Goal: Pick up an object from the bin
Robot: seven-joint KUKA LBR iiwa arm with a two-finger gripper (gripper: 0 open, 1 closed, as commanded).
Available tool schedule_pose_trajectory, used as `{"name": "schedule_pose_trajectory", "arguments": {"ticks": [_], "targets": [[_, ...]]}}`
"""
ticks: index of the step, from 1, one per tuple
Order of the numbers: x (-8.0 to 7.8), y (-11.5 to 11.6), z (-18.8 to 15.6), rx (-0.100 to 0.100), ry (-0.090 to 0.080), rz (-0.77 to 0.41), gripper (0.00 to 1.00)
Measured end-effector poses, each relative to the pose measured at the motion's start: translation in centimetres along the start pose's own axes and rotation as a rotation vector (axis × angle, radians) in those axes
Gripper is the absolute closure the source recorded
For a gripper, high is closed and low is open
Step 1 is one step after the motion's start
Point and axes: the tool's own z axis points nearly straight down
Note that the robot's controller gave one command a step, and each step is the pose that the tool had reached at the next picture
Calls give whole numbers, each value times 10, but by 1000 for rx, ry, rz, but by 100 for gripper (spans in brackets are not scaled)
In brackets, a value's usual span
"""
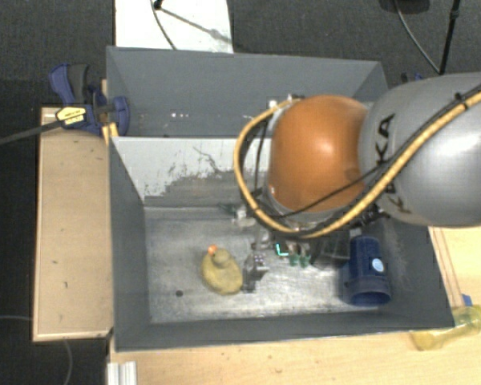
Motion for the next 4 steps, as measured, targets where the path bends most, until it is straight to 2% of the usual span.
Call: {"name": "schedule_pose_trajectory", "arguments": {"ticks": [1,2,3,4], "targets": [[-14,5,40,-2,-9,27,0],[-35,2,94,0,-1,-117,0],[-56,14,136,-1,23,-457,100],[-56,14,136,-1,24,-455,100]]}}
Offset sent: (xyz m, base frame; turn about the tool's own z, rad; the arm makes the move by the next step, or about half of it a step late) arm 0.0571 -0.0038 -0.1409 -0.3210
